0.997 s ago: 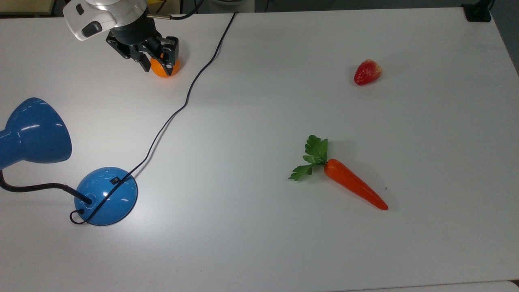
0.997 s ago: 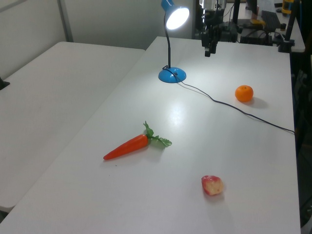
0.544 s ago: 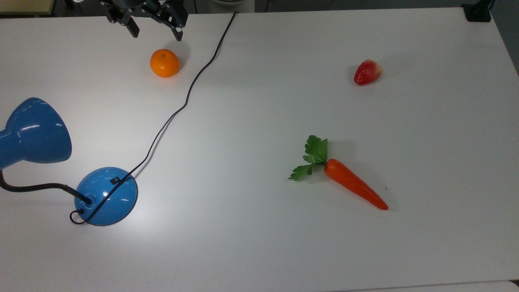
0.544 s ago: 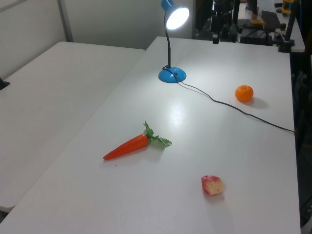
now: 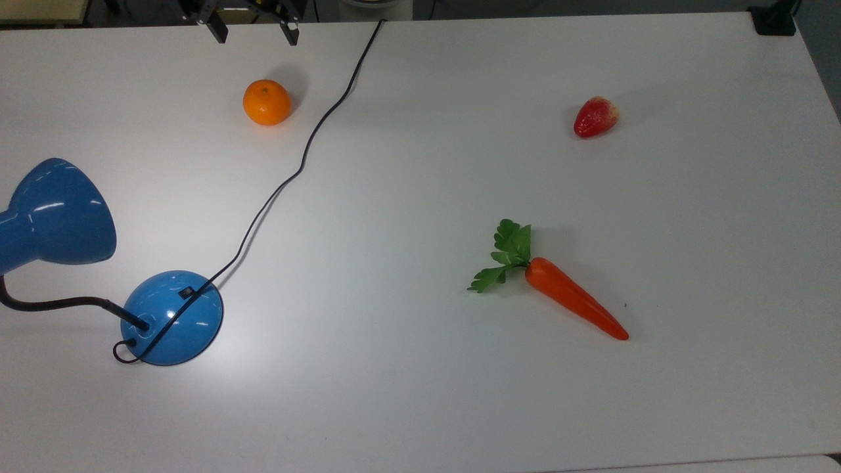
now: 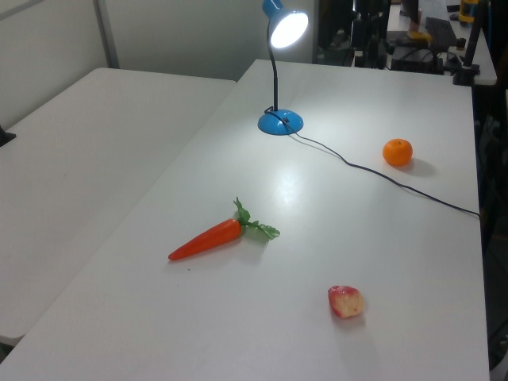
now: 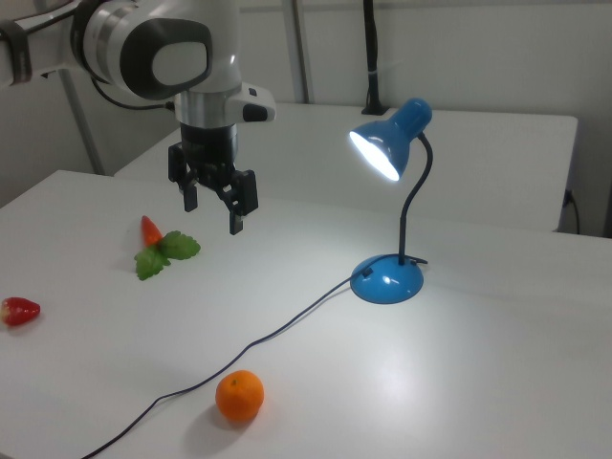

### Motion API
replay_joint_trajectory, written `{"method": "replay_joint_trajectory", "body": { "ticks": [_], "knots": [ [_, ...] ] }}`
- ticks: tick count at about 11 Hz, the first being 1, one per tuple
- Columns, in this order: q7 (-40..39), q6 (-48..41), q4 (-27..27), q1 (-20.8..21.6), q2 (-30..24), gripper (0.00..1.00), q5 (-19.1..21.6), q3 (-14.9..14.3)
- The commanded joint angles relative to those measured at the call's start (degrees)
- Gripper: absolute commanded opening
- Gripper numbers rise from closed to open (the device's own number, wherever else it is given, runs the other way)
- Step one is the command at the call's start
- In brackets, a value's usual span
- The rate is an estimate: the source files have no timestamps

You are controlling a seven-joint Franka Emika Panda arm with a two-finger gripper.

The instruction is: Turn on desk lamp

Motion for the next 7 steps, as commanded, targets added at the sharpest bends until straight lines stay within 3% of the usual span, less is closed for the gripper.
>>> {"method": "replay_joint_trajectory", "body": {
  "ticks": [1, 7],
  "knots": [
    [-1.33, -2.11, -1.57, -0.36, -2.39, 1.00, 0.08, -0.03],
    [-1.41, -2.73, -2.01, -0.63, -4.77, 1.00, 0.08, -0.47]
  ]
}}
